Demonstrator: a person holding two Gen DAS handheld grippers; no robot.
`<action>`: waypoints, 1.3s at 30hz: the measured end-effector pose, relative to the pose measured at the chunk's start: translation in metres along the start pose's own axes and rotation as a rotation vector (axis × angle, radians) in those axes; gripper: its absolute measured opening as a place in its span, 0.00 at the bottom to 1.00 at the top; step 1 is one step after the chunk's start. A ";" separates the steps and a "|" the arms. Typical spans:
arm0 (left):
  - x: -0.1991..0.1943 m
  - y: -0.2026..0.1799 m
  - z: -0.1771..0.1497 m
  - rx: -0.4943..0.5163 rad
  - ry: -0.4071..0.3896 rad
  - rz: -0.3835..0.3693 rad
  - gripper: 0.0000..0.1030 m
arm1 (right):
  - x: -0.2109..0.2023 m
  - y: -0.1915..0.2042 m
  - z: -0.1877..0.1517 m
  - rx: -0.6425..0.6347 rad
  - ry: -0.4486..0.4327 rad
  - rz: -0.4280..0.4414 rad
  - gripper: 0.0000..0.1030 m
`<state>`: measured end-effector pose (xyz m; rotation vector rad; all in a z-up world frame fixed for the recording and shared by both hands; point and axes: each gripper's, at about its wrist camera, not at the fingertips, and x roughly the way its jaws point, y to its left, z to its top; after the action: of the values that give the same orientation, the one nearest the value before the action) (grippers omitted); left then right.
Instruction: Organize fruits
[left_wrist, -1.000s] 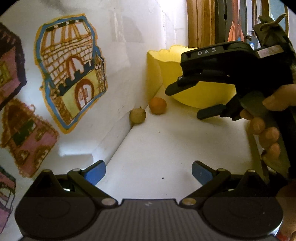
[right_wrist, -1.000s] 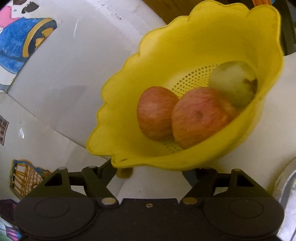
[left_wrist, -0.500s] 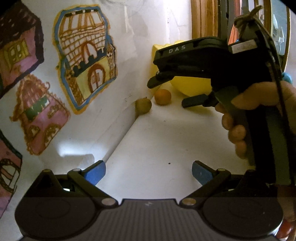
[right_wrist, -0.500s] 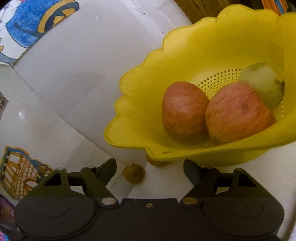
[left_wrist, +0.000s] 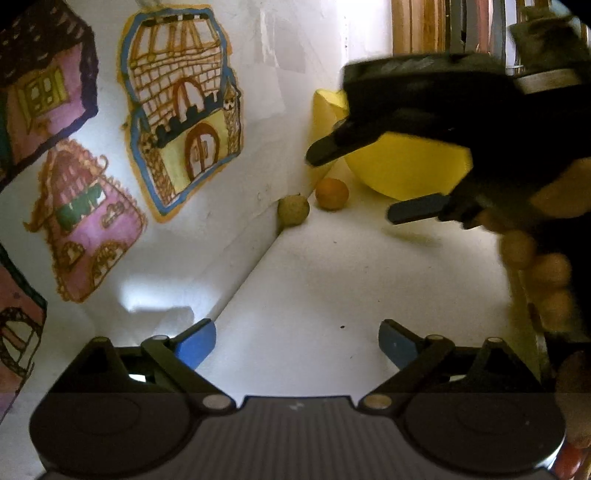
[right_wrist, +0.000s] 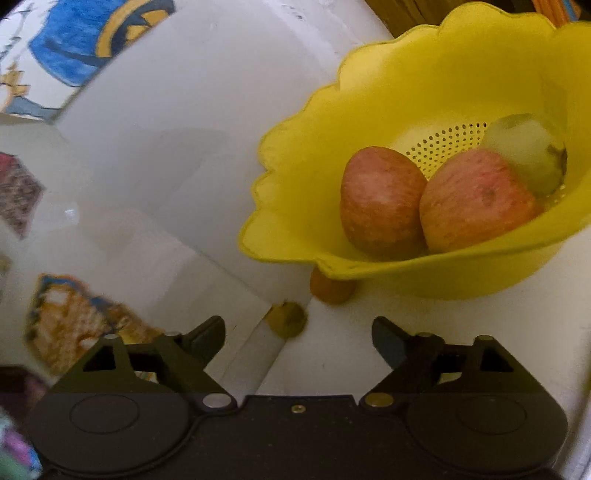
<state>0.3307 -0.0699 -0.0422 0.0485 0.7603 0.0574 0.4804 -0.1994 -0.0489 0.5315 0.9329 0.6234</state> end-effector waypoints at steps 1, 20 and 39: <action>-0.002 -0.001 0.000 0.005 -0.004 -0.005 0.95 | -0.008 0.001 0.000 -0.011 0.007 0.014 0.88; -0.029 -0.048 0.041 0.223 -0.254 0.034 0.99 | -0.134 -0.018 0.021 -0.092 -0.270 0.063 0.99; -0.020 -0.018 0.027 0.025 0.012 0.073 0.99 | -0.025 0.026 0.069 -0.412 -0.517 0.183 0.99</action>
<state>0.3349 -0.0898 -0.0101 0.0998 0.7712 0.1181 0.5217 -0.2088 0.0162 0.3799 0.2565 0.7723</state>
